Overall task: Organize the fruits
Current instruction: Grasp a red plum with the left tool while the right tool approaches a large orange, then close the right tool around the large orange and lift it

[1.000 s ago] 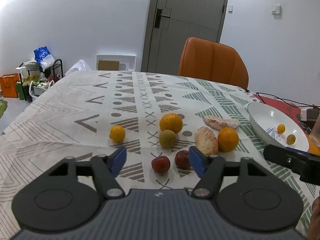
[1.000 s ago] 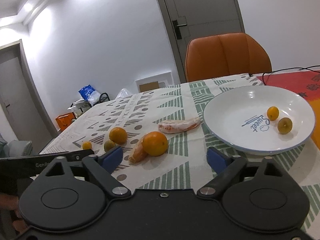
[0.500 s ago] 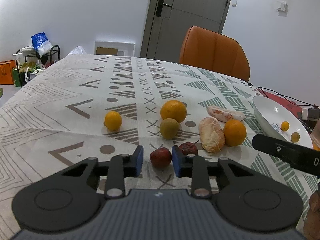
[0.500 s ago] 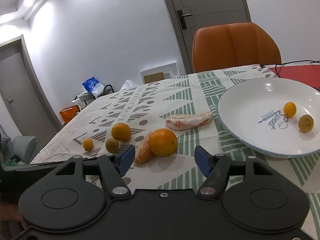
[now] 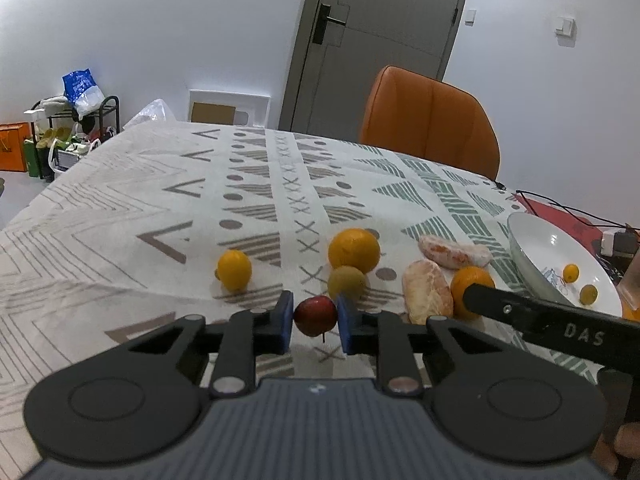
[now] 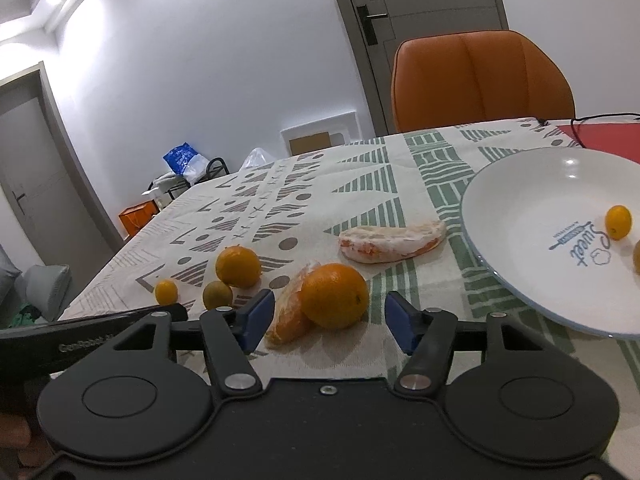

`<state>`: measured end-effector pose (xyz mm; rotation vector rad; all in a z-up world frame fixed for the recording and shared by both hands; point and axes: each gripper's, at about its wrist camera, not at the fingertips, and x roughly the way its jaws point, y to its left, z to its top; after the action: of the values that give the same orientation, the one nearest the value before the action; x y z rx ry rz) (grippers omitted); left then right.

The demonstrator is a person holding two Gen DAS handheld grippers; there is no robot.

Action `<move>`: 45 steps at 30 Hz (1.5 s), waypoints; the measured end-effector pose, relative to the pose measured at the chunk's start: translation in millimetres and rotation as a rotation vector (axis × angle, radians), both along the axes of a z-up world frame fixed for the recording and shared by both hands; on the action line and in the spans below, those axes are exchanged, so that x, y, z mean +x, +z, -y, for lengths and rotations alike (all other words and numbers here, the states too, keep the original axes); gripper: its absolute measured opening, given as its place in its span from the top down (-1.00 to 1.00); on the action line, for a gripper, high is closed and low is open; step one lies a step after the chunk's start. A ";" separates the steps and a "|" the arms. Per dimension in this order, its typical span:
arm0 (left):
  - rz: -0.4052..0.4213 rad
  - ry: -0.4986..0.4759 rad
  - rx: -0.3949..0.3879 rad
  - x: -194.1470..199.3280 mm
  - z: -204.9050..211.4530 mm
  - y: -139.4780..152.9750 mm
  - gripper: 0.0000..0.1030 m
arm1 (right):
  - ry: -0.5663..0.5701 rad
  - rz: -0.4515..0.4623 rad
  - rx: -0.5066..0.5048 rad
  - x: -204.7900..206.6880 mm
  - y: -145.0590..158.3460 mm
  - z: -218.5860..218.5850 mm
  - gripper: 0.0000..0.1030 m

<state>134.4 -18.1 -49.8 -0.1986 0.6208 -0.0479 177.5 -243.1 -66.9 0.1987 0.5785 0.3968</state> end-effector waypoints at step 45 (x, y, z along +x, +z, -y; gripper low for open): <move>0.053 -0.043 0.038 -4.7 35.4 21.1 0.58 | -0.052 -0.011 0.082 -19.8 -0.3 48.3 -0.02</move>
<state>129.7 -53.5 -28.8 -0.1465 0.5728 -0.0820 157.7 -291.4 -67.2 0.2942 0.5670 0.3693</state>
